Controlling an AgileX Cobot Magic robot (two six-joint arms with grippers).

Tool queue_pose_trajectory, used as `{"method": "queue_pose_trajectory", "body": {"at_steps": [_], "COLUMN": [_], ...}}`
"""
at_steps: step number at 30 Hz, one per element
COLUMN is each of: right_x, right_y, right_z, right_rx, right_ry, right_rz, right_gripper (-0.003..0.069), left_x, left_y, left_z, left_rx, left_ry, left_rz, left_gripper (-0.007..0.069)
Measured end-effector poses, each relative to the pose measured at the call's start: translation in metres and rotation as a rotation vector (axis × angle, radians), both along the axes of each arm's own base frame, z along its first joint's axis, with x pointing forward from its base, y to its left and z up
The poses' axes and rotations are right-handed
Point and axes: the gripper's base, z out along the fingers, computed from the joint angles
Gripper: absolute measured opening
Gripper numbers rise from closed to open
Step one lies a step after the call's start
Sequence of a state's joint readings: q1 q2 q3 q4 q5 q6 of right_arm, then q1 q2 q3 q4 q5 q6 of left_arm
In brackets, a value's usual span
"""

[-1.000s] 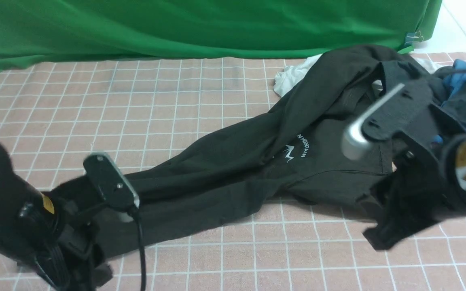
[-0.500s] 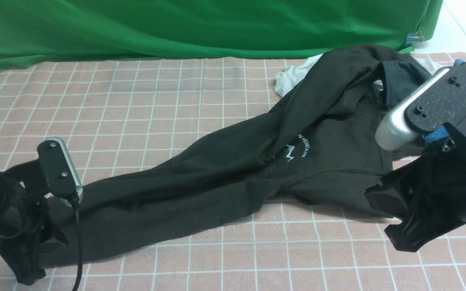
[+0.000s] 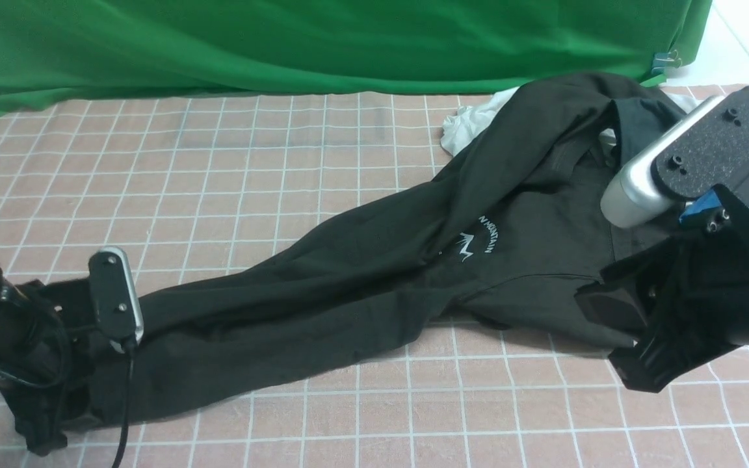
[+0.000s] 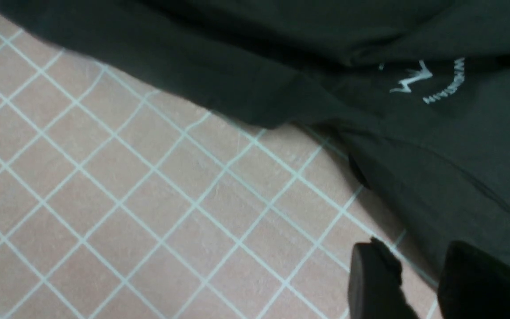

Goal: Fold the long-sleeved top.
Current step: Spread the long sleeves with your arms and place them on the tabletop

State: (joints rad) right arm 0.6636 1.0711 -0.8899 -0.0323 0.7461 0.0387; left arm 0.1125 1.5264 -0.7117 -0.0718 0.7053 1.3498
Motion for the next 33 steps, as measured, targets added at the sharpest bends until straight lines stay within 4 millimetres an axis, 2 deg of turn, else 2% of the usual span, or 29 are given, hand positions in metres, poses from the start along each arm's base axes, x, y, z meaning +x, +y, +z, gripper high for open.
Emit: {"method": "queue_pose_trajectory", "body": {"at_steps": [4, 10, 19, 20, 24, 27, 29, 33], "right_x": [0.0, 0.001, 0.002, 0.002, 0.002, 0.002, 0.002, 0.002], "right_y": [0.0, 0.001, 0.002, 0.002, 0.002, 0.002, 0.002, 0.002], "right_z": [0.0, 0.001, 0.002, 0.002, 0.002, 0.002, 0.002, 0.002], "right_rx": [0.002, 0.008, 0.019, 0.019, 0.015, 0.014, 0.013, 0.009], "right_ry": [-0.005, -0.018, -0.034, -0.034, -0.037, -0.038, -0.038, -0.041], "right_rz": [0.002, 0.006, 0.008, 0.008, 0.013, 0.015, 0.016, 0.021], "right_gripper": [0.0246, 0.0246, 0.0246, 0.0246, 0.0246, 0.0246, 0.0246, 0.0246], "left_x": [0.001, 0.007, 0.009, 0.009, 0.008, 0.008, 0.006, -0.001], "left_y": [0.001, 0.004, 0.006, 0.006, 0.005, 0.005, 0.005, 0.003], "left_z": [-0.008, -0.008, -0.012, -0.012, -0.012, -0.012, -0.007, 0.012], "left_rx": [0.008, 0.05, 0.069, 0.067, 0.057, 0.05, 0.051, 0.056], "left_ry": [0.037, -0.028, -0.007, -0.007, 0.004, 0.006, -0.003, -0.046], "left_rz": [-0.051, -0.079, -0.101, -0.092, -0.046, -0.027, -0.026, -0.027], "left_gripper": [0.0447, 0.0447, 0.0444, 0.0431, 0.0295, 0.0124, 0.0049, 0.0037]}}
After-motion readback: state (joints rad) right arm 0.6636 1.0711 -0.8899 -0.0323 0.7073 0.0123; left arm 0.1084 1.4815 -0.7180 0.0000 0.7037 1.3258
